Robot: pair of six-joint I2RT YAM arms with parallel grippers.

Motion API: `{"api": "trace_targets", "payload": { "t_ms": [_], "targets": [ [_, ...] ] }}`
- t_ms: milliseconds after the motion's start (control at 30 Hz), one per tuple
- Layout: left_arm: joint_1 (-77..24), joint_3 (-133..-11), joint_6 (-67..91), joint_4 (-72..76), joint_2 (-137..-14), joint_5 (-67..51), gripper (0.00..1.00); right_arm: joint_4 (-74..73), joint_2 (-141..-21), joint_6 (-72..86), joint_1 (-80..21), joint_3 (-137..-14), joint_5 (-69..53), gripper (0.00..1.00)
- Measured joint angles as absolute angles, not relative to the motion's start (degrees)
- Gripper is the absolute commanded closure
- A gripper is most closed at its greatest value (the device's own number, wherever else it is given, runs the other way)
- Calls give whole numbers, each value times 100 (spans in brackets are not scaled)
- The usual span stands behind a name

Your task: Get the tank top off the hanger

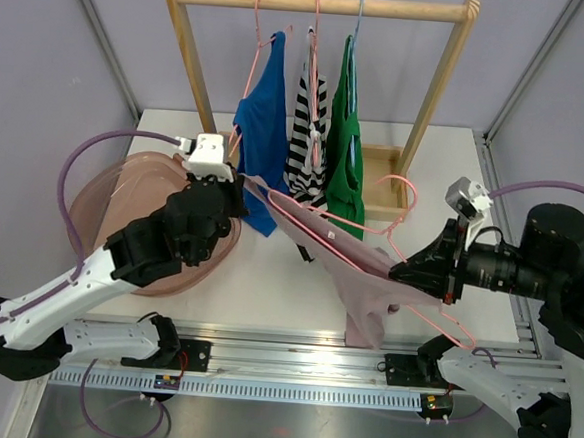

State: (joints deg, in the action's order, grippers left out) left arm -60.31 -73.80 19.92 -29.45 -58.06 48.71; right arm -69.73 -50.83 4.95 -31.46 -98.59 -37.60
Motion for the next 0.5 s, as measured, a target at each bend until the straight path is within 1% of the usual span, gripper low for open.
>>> {"api": "trace_targets", "payload": {
  "t_ms": [133,233,367,500],
  "targets": [
    [-5955,-7288,2383,-3122,-5369,4851,100,-6825,-4759,298,-3216,-9841,-3763,100],
    [-5951,-6864,2408,-2836,-4853,4386,100,-6095,-4353,311,-3232,-9430,-3767,100],
    [-5902,-5745,2145,-2012,-4040,3017,100,-4434,-3715,781,-3236,-8110,-3653,100],
    [-5876,-4877,1914,-1369,-3647,1326,100,-2226,-3437,1437,-3242,-6674,-3444,100]
  ]
}}
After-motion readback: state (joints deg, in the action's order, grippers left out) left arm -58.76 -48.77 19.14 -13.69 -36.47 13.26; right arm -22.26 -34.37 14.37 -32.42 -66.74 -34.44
